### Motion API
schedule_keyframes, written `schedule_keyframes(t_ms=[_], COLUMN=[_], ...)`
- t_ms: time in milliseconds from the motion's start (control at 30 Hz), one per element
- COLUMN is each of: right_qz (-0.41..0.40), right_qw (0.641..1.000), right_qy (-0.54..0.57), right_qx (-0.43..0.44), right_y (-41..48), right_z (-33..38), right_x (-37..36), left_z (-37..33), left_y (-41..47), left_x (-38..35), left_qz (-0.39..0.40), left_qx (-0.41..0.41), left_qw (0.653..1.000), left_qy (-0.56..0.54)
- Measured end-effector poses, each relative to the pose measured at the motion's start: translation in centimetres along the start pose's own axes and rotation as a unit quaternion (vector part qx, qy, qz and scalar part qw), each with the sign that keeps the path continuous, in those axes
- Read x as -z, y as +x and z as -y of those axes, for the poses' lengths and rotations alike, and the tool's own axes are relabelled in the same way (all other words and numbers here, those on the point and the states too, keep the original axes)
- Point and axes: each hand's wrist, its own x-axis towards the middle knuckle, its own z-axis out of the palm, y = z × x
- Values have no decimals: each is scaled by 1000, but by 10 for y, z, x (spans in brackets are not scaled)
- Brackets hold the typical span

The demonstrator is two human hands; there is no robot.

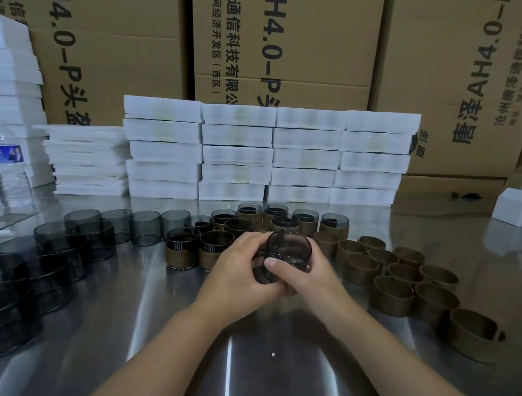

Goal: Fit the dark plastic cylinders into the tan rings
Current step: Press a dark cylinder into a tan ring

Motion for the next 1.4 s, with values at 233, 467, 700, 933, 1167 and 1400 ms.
schedule_keyframes(t_ms=[233, 467, 700, 933, 1167, 1400], right_qz=[-1, 11, 16, 18, 41, 36], right_qw=[999, 999, 998, 996, 993, 994], right_qy=[-34, -43, -46, -84, -109, -103], right_qx=[8, 18, 27, 23, 18, 20], right_y=[1, 2, 3, 1, -2, -1], right_z=[-4, -4, -6, -5, -3, -5], right_x=[2, 1, 3, 3, -1, -2], left_z=[0, 3, 5, -1, -1, 2], left_y=[-1, 0, -1, 0, 1, 2], left_x=[-1, 0, 0, 0, 3, 4], left_qz=[2, 28, 47, 43, 42, 39], left_qx=[38, 65, 51, 64, 102, 96], left_qw=[999, 997, 997, 990, 980, 977], left_qy=[33, 37, 41, 115, 167, 189])
